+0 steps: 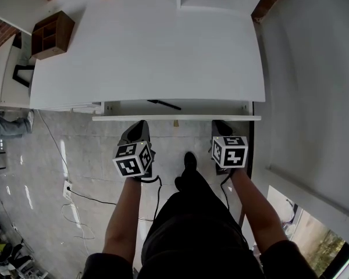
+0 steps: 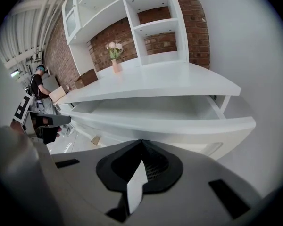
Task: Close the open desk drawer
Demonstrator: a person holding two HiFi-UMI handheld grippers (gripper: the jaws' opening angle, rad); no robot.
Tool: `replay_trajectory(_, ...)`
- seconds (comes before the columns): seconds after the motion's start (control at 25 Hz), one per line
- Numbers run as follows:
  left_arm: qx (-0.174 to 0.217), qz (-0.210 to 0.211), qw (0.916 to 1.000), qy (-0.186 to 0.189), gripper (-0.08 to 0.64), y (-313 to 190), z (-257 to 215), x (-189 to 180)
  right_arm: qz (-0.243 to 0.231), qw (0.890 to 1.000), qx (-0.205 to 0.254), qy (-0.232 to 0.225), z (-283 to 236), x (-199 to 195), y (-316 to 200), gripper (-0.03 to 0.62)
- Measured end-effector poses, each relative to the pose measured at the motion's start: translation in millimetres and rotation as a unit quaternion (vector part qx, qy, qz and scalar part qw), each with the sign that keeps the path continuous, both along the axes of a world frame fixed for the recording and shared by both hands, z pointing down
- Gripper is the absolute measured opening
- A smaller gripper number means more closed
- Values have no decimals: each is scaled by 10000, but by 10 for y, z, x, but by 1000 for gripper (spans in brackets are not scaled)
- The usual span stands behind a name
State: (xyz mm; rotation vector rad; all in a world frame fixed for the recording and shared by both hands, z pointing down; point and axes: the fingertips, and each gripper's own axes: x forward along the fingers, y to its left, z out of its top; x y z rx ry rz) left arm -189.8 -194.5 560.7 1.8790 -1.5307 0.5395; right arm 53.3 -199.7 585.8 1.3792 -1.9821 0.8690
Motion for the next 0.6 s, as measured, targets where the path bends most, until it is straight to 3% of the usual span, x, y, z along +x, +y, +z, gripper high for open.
replay_trajectory(0.6, 26, -154, 9998, 156, 11, -388, 15, -2, -14, 9999, 160, 18, 9, -39, -389, 5)
